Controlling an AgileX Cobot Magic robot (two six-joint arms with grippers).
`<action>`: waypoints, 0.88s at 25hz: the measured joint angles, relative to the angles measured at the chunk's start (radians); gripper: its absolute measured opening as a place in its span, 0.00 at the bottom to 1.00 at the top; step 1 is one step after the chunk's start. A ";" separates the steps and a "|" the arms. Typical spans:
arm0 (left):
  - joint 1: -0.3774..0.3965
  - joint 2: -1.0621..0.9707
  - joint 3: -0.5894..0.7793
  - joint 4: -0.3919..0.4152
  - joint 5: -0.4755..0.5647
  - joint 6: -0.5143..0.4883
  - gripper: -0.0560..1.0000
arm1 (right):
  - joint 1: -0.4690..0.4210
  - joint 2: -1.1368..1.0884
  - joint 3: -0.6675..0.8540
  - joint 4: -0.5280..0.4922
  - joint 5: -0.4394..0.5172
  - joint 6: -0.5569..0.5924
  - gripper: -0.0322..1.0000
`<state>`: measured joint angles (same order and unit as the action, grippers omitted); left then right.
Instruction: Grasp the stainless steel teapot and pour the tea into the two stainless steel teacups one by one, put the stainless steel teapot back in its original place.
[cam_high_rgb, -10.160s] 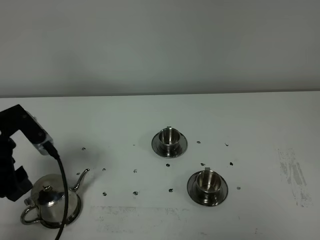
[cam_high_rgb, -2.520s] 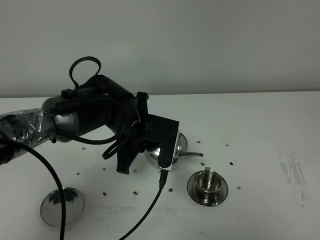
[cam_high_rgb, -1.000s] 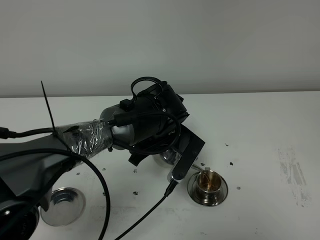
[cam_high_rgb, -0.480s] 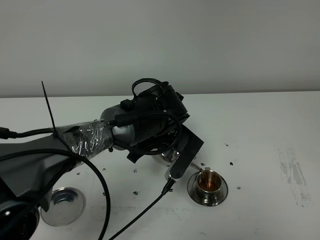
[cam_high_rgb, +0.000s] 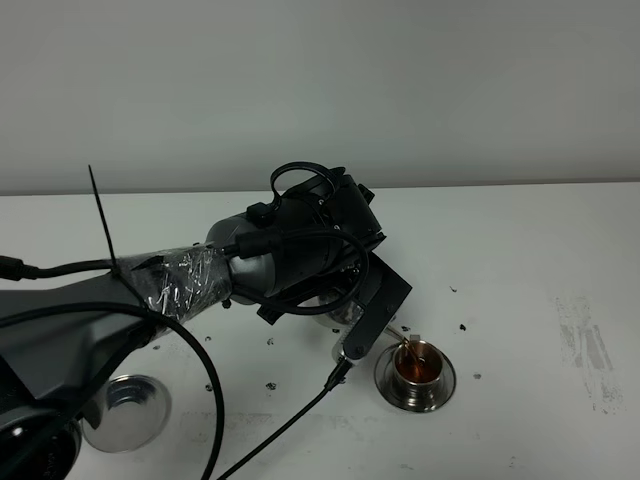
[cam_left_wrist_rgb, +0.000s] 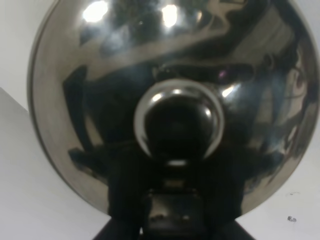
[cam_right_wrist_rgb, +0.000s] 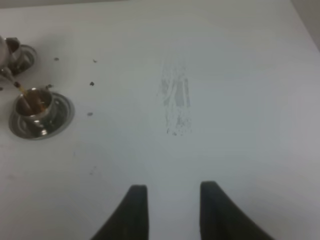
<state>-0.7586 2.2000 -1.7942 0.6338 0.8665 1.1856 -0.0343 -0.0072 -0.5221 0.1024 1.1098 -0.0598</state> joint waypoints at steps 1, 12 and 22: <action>0.000 0.000 0.000 0.001 0.000 0.000 0.25 | 0.000 0.000 0.000 0.000 0.000 0.000 0.26; -0.001 0.000 0.000 0.009 0.000 0.001 0.25 | 0.000 0.000 0.000 0.000 0.000 0.000 0.26; -0.006 0.000 0.000 0.023 -0.002 0.002 0.25 | 0.000 0.000 0.000 0.000 0.000 0.000 0.26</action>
<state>-0.7649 2.2000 -1.7942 0.6569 0.8643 1.1874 -0.0343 -0.0072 -0.5221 0.1024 1.1098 -0.0598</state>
